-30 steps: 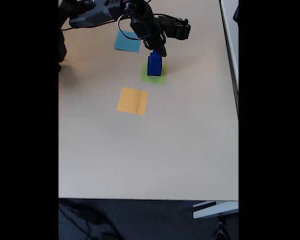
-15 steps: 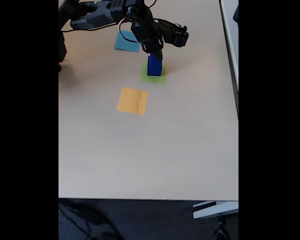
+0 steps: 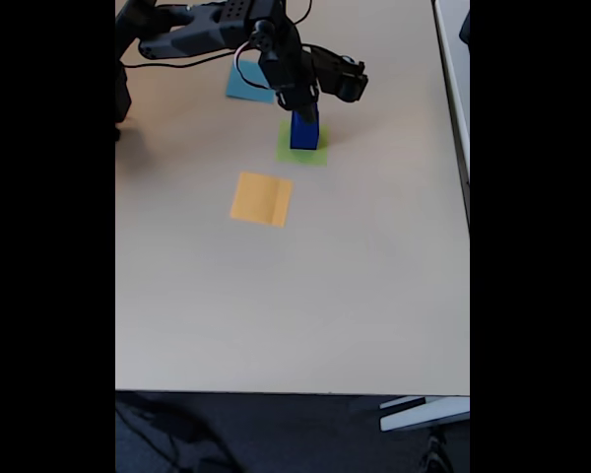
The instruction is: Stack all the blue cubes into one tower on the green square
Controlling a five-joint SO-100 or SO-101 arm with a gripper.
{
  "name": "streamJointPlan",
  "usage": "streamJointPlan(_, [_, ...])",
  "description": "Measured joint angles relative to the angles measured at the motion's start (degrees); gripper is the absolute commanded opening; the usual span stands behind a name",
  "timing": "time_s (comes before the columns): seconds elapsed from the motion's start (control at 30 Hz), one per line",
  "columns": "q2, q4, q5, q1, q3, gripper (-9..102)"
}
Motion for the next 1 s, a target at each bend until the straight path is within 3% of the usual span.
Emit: streamJointPlan(1.0, [-2.5, 0.0, 1.3, 0.1, 0.0, 0])
